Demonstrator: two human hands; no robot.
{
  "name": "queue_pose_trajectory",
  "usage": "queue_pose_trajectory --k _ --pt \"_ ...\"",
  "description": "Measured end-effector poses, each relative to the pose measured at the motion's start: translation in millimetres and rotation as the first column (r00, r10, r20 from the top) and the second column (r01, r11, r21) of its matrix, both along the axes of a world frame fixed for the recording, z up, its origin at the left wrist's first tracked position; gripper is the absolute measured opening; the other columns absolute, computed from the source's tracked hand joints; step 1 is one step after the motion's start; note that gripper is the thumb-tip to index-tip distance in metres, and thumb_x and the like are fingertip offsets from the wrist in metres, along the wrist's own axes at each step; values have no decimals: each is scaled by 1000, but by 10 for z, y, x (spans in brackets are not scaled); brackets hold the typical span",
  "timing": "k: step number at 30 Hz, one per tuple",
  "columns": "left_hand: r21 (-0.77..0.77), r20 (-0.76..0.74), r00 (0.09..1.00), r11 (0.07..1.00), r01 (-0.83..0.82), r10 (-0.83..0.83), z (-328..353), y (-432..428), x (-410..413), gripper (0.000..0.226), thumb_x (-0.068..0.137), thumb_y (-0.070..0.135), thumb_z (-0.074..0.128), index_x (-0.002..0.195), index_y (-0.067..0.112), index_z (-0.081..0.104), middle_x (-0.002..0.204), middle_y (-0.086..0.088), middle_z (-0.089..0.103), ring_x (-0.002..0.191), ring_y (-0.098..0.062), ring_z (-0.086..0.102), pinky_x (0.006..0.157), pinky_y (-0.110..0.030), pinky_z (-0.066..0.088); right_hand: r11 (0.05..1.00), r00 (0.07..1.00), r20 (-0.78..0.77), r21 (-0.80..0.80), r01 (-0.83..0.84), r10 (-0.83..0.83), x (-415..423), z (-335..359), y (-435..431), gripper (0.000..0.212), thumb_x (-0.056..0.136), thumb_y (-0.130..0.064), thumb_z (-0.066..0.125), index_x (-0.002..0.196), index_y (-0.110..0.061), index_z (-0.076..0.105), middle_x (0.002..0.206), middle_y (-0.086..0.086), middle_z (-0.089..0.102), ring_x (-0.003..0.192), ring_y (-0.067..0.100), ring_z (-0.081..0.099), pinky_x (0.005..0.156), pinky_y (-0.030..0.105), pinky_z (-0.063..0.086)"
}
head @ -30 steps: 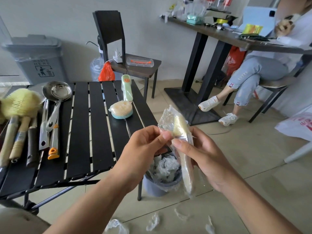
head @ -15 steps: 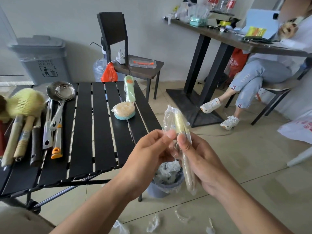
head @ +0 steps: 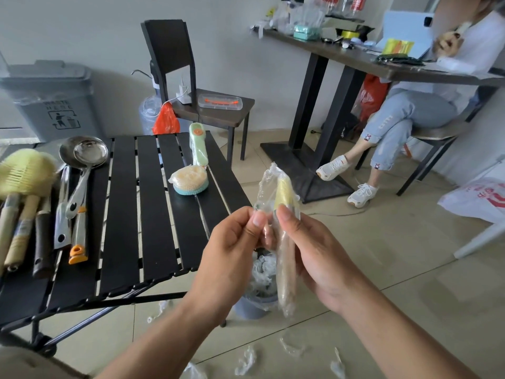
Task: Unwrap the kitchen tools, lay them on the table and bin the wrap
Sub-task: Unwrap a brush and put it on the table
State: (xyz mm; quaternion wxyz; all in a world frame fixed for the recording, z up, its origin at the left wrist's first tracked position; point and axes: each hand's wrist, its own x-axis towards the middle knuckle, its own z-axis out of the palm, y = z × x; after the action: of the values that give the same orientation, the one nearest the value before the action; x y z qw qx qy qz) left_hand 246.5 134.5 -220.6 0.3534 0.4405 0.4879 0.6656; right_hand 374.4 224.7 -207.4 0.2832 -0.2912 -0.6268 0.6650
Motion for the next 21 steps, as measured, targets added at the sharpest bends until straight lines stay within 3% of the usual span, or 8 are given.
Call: queue_pose_trajectory --k 3,7,9,11,13,15,17,21 --pt "41 93 995 999 28 -31 -3 30 24 40 112 31 48 83 5 54 71 1 62 68 -17 66 72 -29 57 999 1000 -28 -30 -15 14 20 61 1 68 86 -71 72 104 -6 74 87 7 77 81 18 75 60 17 52" --pt "20 170 985 999 27 -30 -22 69 47 40 110 37 53 87 4 57 72 -3 46 66 -15 50 71 -30 50 999 999 -36 -40 -37 36 42 83 36 63 86 -69 75 105 -9 76 83 10 76 68 16 72 53 16 50" --pt "-19 183 978 994 106 -101 -23 64 22 39 106 40 60 94 2 60 75 -12 48 70 -19 50 74 -35 49 997 998 -22 -61 -55 54 72 84 71 55 90 -67 72 106 -14 79 84 9 76 71 18 73 59 19 54" --pt "-83 126 972 975 208 -197 -30 47 -23 37 96 32 75 105 -2 63 89 -26 62 81 -30 64 83 -41 54 993 998 -5 -101 -58 58 119 84 118 52 92 -64 68 107 -16 81 91 10 76 84 23 74 71 27 59" --pt "-131 46 969 960 246 -242 -42 28 -80 30 88 22 85 103 1 69 93 -18 71 88 -24 72 85 -30 58 984 998 -26 -167 -64 60 177 83 168 56 89 -64 69 114 -15 81 102 13 78 99 28 75 85 33 61" --pt "-154 -17 977 966 209 -214 -28 15 -111 24 84 29 85 95 10 76 89 -5 76 82 -12 70 76 -19 55 973 996 -56 -213 -86 76 214 98 195 60 90 -63 67 123 -14 79 113 17 79 109 27 76 91 30 61" --pt "-131 -27 983 976 177 -182 -36 7 -111 25 85 37 83 94 14 78 91 -6 78 83 -13 70 76 -20 54 964 992 -92 -245 -103 83 228 117 205 59 93 -60 64 126 -13 78 110 15 79 105 22 76 87 27 60" --pt "-10 39 995 996 91 -91 -90 33 -45 26 94 31 77 97 5 73 87 -9 75 80 -14 67 77 -23 54 938 980 -191 -327 -118 57 224 120 228 59 102 -51 56 131 -3 73 102 15 75 102 27 72 100 41 60"
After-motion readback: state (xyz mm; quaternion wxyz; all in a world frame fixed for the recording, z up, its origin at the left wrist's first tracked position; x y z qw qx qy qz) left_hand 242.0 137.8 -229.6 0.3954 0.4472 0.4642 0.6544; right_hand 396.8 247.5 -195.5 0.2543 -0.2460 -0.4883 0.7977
